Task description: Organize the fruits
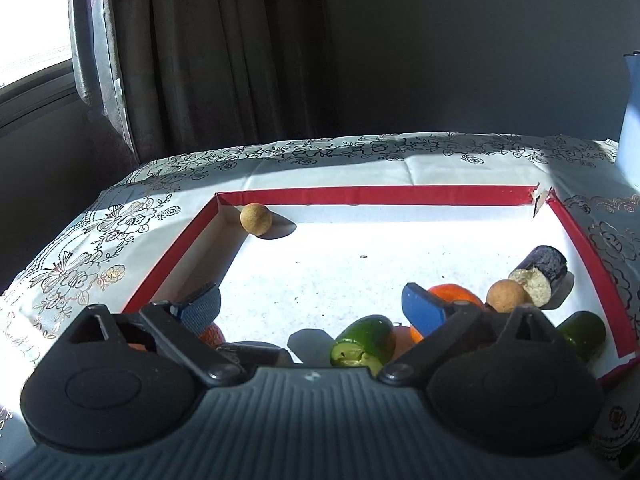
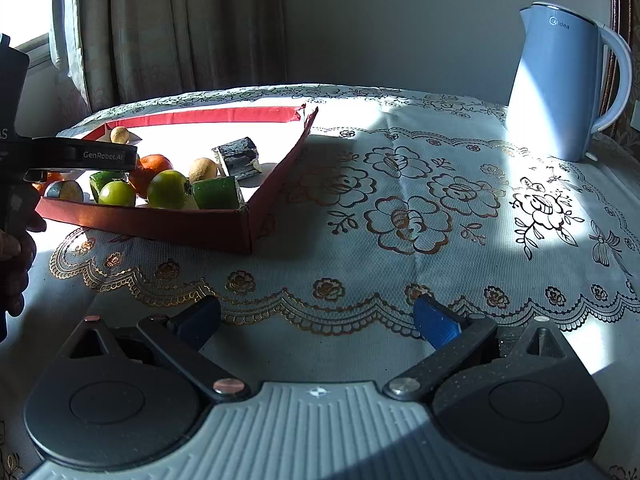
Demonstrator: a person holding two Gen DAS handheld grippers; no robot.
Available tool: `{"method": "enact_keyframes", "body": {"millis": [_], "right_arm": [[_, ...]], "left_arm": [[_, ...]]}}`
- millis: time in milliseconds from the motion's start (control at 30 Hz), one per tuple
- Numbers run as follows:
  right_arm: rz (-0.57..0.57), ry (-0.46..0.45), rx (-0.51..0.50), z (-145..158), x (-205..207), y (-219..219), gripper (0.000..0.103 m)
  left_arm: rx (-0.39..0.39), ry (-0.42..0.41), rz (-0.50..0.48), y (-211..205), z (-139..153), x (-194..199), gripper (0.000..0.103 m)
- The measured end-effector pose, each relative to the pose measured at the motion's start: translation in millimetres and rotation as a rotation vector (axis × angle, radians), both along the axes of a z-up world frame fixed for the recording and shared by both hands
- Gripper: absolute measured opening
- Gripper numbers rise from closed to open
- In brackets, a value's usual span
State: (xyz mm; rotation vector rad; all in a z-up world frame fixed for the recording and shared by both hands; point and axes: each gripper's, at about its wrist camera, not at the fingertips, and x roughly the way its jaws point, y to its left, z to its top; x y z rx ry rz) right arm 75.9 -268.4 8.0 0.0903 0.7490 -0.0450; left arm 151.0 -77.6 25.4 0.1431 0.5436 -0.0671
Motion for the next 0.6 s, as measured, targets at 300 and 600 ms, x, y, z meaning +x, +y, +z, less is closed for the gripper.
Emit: {"method": "enact_keyframes", "body": {"millis": [300, 600], "right_arm": [[-0.001, -0.001, 0.003, 0, 0, 0, 0.103], [-0.004, -0.012, 0.031, 2, -2, -4, 0.103]], "left_arm": [[-0.027, 0.012, 0.009, 14, 11, -29, 0.103], [-0.012, -0.021, 0.009, 28, 24, -84, 0.103]]}}
